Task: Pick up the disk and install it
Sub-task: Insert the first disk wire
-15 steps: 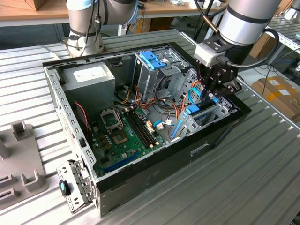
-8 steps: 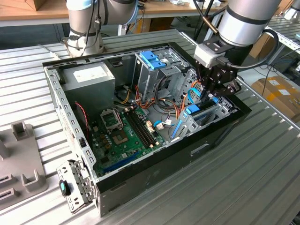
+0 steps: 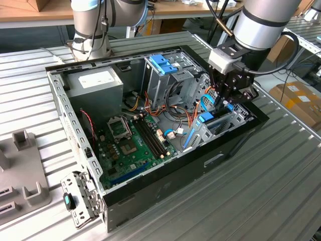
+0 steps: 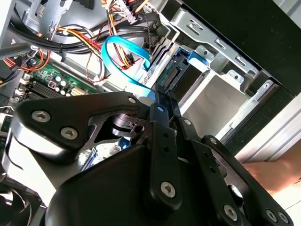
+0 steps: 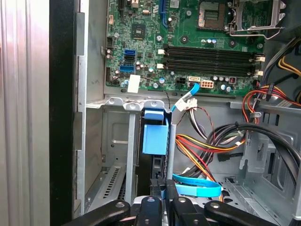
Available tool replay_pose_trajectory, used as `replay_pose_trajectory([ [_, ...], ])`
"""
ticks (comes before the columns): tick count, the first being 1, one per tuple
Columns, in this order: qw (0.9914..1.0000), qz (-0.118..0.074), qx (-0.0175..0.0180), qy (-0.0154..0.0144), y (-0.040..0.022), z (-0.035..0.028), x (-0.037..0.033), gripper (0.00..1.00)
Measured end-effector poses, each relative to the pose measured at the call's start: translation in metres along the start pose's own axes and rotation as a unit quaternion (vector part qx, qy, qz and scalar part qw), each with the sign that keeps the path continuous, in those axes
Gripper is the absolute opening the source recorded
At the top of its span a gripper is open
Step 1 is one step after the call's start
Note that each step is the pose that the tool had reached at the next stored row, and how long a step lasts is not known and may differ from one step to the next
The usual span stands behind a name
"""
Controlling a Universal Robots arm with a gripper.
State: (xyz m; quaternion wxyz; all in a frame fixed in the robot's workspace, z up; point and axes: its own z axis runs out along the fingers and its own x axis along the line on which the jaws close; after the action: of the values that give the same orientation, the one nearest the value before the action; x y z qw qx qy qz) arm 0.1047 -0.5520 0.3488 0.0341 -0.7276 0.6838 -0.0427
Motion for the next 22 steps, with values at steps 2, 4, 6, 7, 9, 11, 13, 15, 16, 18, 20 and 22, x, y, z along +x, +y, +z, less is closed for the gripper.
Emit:
replay_pose_trajectory([
  [2,1.00000,0.000,0.0004,0.0000,0.0004,0.0000,0.0006,0.16],
  [4,1.00000,-0.001,0.0009,0.0000,0.0007,0.0000,0.0009,0.16],
  [6,1.00000,-0.001,0.0013,0.0000,0.0012,0.0000,0.0010,0.16],
  [7,1.00000,-0.001,0.0016,0.0000,0.0014,0.0001,0.0010,0.16],
  [9,1.00000,-0.002,0.0020,0.0000,0.0016,0.0002,0.0010,0.16],
  [11,1.00000,-0.002,0.0022,-0.0001,0.0017,0.0002,0.0011,0.16],
  [13,0.99999,-0.002,0.0026,-0.0001,0.0017,0.0004,0.0011,0.16],
  [15,0.99999,-0.003,0.0029,-0.0001,0.0019,0.0005,0.0011,0.16],
  [16,0.99999,-0.003,0.0029,-0.0001,0.0020,0.0005,0.0011,0.16],
  [18,0.99999,-0.003,0.0031,-0.0002,0.0023,0.0006,0.0011,0.16],
  [20,0.99999,-0.004,0.0034,-0.0002,0.0027,0.0010,0.0011,0.16],
  [22,0.99999,-0.004,0.0035,-0.0002,0.0029,0.0014,0.0011,0.16],
])
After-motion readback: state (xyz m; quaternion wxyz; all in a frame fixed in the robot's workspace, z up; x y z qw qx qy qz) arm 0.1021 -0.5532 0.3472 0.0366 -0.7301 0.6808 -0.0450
